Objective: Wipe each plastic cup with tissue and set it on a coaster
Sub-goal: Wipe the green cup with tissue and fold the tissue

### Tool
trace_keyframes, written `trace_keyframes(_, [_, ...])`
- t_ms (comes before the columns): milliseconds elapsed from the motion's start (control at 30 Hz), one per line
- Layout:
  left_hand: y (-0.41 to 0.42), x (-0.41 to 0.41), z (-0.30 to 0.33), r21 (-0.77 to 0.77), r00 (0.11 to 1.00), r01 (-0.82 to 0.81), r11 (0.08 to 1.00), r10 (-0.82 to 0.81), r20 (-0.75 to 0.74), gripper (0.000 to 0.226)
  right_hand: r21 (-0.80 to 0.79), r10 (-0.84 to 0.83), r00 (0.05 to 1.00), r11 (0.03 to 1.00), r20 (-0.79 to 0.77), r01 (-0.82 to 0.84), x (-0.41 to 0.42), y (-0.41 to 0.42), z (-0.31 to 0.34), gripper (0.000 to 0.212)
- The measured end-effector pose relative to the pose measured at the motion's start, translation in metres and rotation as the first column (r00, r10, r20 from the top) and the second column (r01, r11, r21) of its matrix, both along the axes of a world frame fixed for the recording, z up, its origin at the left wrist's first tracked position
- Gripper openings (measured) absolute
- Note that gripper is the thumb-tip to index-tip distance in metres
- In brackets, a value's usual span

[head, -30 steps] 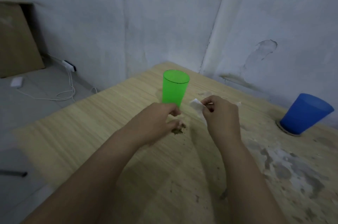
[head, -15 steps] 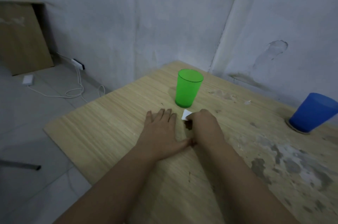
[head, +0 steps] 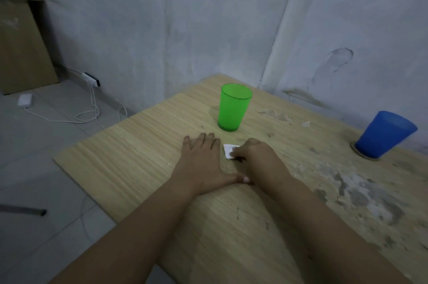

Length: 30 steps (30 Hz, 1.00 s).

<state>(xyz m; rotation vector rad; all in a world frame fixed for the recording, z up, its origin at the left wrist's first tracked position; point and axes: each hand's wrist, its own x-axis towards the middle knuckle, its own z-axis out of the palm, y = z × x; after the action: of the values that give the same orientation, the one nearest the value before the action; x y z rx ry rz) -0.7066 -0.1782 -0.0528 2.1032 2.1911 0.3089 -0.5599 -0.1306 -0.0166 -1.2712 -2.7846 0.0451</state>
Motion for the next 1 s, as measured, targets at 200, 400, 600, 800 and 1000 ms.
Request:
trace_keyframes(200, [0.0,0.002,-0.001,0.009,1.0,-0.013,1.0,0.013,0.006,0.129,0.017,-0.094,0.995,0.995,-0.029,0.094,0.001,0.01,-0.002,0.038])
trace_keyframes(400, [0.0,0.001,0.0,0.019,1.0,0.017,1.0,-0.017,-0.007,0.125,-0.056,-0.01,0.996,0.998,-0.086,0.005,0.006,-0.004,-0.002,0.035])
trace_keyframes(600, [0.002,0.002,-0.004,0.038,0.999,0.004,0.999,-0.003,-0.035,0.121,-0.041,-0.147,0.985,0.989,-0.094,0.144,0.018,0.009,-0.005,0.034])
trace_keyframes(800, [0.0,0.002,-0.002,0.054,0.999,0.005,0.999,-0.003,-0.033,0.117,-0.116,-0.035,0.99,0.993,-0.135,0.02,0.002,-0.002,0.0,0.029])
trace_keyframes(1000, [0.001,0.003,-0.001,0.138,0.991,0.07,0.988,-0.053,-0.121,0.111,-0.093,-0.122,0.987,0.989,-0.107,0.112,0.019,0.002,0.004,0.042])
